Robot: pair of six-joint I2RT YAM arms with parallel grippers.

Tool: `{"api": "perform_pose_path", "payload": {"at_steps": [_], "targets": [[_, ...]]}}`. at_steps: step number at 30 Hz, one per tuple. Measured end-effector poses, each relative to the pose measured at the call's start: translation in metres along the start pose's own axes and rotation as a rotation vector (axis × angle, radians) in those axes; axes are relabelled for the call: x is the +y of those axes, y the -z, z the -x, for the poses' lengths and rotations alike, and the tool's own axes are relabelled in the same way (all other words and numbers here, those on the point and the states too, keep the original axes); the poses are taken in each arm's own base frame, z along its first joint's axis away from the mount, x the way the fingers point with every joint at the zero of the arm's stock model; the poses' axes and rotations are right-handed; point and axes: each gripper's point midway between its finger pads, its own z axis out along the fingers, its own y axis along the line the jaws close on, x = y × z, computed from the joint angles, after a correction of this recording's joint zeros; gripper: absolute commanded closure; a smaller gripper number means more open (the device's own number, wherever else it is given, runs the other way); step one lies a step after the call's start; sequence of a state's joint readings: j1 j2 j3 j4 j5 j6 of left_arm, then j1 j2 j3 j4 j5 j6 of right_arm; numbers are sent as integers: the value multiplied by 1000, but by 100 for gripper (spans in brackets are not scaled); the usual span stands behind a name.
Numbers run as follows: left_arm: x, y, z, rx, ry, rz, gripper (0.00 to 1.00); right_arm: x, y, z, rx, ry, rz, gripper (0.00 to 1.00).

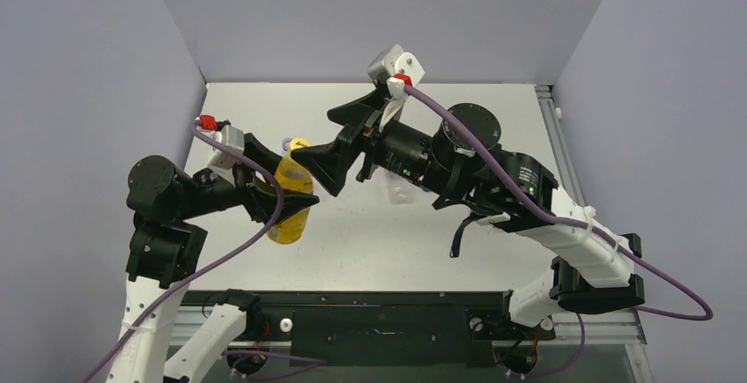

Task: Unscrew the bottle caps
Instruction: Unscrew the bottle cap from the plastic bottle.

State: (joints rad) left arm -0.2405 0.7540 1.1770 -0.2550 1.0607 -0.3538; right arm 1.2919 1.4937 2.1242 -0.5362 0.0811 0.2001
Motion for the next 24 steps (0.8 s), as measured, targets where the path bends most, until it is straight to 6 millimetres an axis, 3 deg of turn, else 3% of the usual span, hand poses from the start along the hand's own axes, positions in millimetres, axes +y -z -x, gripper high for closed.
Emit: {"api": "perform_pose_path", "payload": {"at_steps": [6,13,19,24], "targets": [[-3,1,3,-3,-9,2,100,-1,3,1,-4,4,-18,16],[19,5,3,-20,-77,129,100,-5,4,9,-29,-35,-144,15],[31,10,2,-20,-123,211,100,-9,-8,0,-21,-53,-205,15],[34,12,1,-17,-127,233,100,-7,-27,-12,-1,-48,-217,24]]}}
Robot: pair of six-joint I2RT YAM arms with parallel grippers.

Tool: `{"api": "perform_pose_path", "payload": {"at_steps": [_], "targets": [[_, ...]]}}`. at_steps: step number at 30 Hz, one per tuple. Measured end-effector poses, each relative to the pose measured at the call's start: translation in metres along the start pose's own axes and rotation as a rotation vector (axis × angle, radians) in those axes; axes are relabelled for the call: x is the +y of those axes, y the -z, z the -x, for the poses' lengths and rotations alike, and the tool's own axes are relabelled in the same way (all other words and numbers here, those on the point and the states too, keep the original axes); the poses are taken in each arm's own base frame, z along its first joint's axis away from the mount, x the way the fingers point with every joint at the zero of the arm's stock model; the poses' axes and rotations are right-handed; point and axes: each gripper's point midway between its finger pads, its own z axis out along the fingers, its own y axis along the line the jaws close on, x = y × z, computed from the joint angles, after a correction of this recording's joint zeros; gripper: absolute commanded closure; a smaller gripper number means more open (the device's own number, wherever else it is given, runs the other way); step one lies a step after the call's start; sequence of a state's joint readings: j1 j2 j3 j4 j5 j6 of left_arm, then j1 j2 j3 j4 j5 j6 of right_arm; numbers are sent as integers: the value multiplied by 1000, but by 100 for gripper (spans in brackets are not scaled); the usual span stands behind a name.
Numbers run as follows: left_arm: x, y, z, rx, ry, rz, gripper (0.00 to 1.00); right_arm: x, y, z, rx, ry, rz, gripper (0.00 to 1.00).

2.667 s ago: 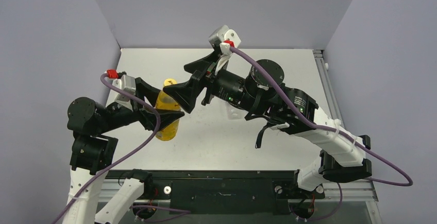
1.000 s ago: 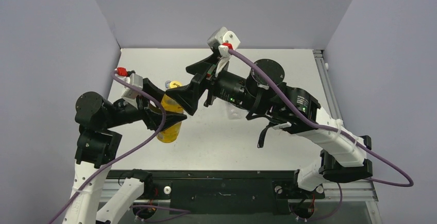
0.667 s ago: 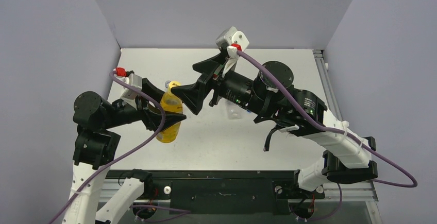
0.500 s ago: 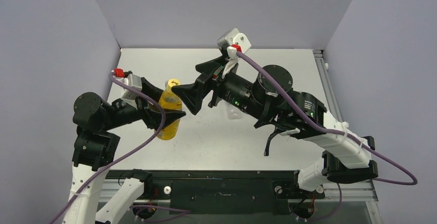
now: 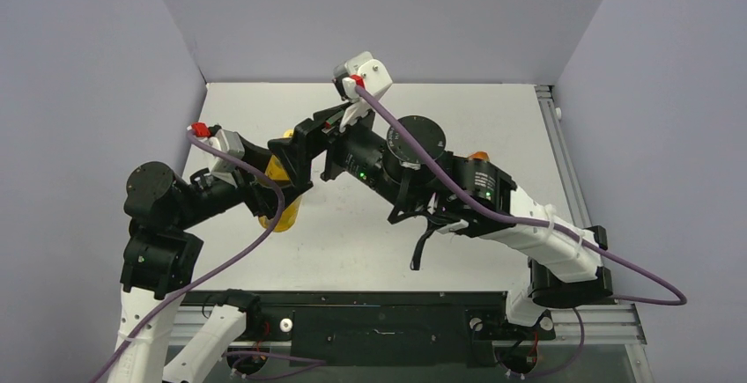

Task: Unscrew the bottle caps
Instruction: Unscrew the bottle cap from the plastic bottle.

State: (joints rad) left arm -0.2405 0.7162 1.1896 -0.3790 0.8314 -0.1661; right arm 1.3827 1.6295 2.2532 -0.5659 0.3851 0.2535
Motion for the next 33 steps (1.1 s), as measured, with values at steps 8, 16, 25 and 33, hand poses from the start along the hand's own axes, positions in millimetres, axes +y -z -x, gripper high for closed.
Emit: {"api": "perform_pose_path", "payload": {"at_steps": [8,16,25,33], "targets": [[0,0,0,1,3,3,100,3,-16,-19,37,9,-12,48],[-6,1,-1,0,41,-16,100,4,-20,-20,48,-32,30,82],[-26,0,2,-12,137,-130,100,13,-9,-16,51,-23,178,88],[-55,3,15,-15,202,-297,100,33,7,-5,25,-1,333,90]]}}
